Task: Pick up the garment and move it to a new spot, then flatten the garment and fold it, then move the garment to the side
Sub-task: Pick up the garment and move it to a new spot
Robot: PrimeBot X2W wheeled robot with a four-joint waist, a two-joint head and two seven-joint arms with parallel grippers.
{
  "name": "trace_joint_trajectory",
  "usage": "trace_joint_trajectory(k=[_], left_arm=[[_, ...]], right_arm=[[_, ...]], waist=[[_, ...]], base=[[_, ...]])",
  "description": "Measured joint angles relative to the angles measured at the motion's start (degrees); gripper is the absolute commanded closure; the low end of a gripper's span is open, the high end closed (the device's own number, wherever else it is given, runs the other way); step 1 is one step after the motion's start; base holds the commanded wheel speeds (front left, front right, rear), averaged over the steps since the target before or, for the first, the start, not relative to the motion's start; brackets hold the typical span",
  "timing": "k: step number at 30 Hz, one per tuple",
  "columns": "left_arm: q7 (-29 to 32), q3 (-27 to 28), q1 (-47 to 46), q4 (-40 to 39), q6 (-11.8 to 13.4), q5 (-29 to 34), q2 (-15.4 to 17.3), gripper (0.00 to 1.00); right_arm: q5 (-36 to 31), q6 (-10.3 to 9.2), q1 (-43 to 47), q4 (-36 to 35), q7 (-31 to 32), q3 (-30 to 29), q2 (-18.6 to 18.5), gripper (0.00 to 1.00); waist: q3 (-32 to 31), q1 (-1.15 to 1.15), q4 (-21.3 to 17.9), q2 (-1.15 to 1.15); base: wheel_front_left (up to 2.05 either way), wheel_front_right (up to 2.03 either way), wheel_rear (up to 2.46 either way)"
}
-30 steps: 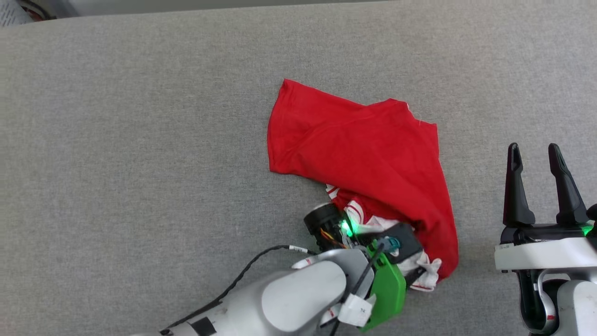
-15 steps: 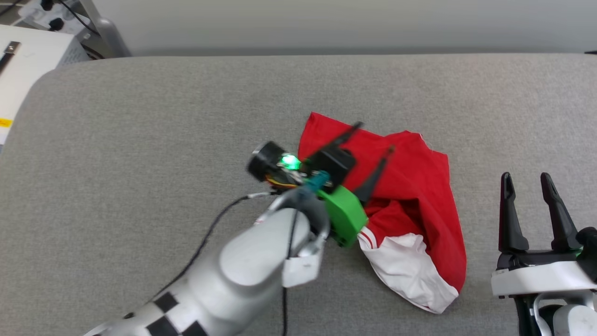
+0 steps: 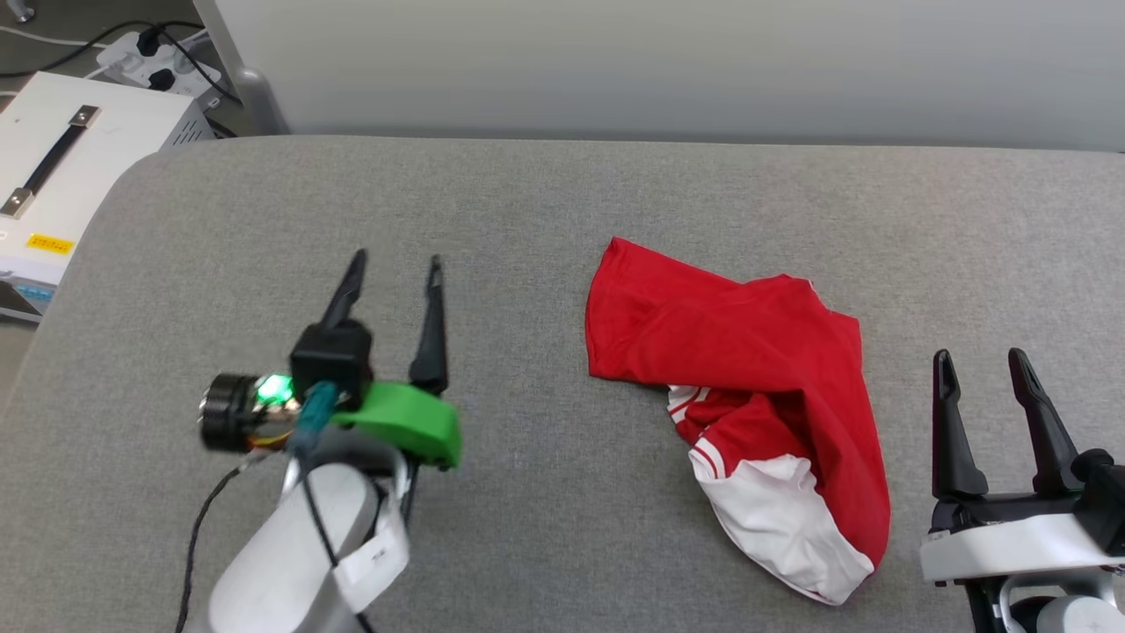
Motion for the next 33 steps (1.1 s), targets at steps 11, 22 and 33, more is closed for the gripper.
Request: trace_joint_trajectory(k=[11, 22, 33], left_arm=[[0.0, 12.9, 16.3, -5.5, -4.1, 6.6, -2.4, 0.0], [0.0, 20.0, 22.7, -5.7, -11.3, 12.2, -9.1, 0.0], [0.0, 24.4, 25.9, -4.2, -16.2, 16.0, -12.4, 0.0]], right_arm=[[-0.2, 0.0, 0.9, 0.6, 0.0, 1.0, 0.0, 0.0], [0.4, 0.0, 3.4, 3.6, 0.0, 2.3, 0.0, 0.0], [0.9, 0.0, 5.4, 5.8, 0.0, 3.7, 0.0, 0.0]], waist=[[-1.6, 0.0, -0.4, 0.0], [-3.6, 0.0, -0.3, 0.0], [-4.9, 0.0, 0.0, 0.0]], base=[[0.0, 0.0, 0.0], [0.0, 0.0, 0.0], [0.0, 0.0, 0.0]])
